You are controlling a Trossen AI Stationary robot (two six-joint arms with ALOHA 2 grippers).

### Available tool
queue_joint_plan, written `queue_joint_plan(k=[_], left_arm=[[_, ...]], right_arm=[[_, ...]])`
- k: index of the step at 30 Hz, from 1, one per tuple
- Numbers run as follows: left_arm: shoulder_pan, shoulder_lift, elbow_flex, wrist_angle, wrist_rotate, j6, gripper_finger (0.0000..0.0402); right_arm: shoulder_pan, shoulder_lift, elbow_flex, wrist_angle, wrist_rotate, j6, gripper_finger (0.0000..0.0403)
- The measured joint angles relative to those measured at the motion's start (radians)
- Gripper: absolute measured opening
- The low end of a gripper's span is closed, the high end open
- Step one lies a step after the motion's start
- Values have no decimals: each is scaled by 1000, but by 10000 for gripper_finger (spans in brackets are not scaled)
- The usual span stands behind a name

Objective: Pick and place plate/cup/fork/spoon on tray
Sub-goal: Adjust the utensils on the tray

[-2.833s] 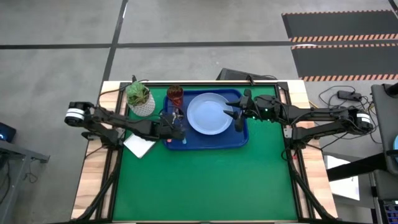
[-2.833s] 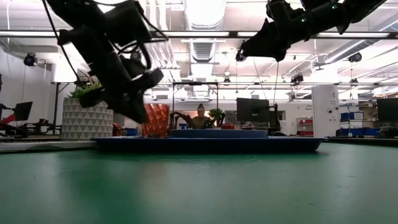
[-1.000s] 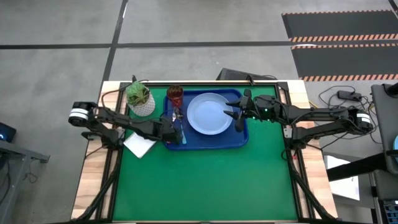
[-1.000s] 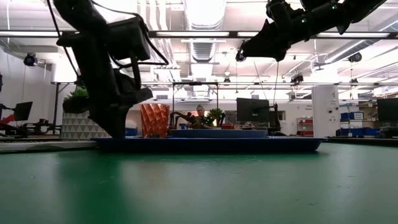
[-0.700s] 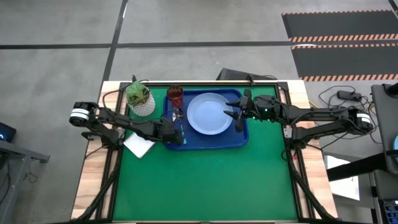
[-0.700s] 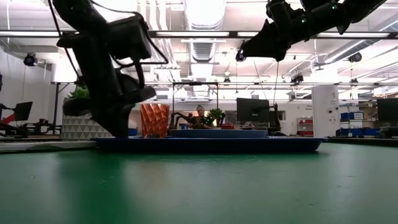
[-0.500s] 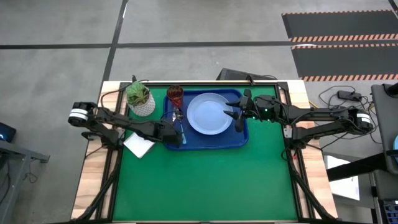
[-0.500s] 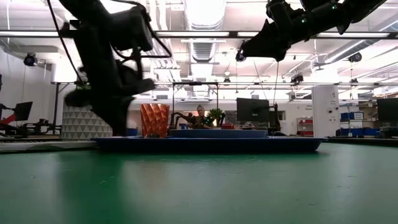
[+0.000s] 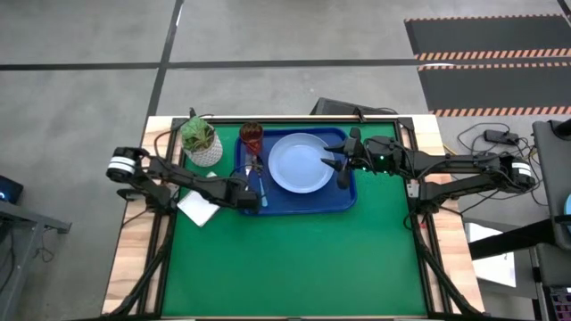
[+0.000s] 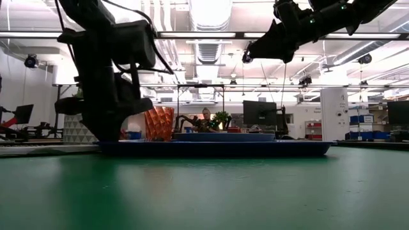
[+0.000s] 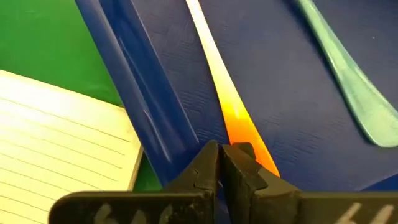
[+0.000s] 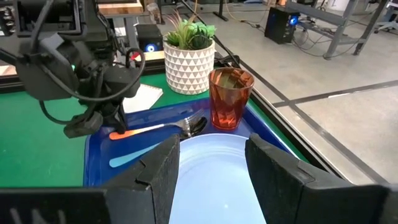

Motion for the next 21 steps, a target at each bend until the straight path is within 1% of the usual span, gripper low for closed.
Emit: queue_joint_plan(k=[6, 15, 18, 21], left_arm=[[-1, 7, 35, 14, 21, -2, 0], [-1, 3, 75, 7, 12, 28, 0], [-1, 3, 81, 7, -47, 70, 0], [4, 3, 83, 8, -154, 123, 0]], right_arm=[[0, 0, 0, 4, 0, -5, 171], [0, 0, 0, 3, 0, 0, 171], [0, 0, 0, 3, 0, 0, 171], [0, 0, 0, 3, 0, 0, 171]])
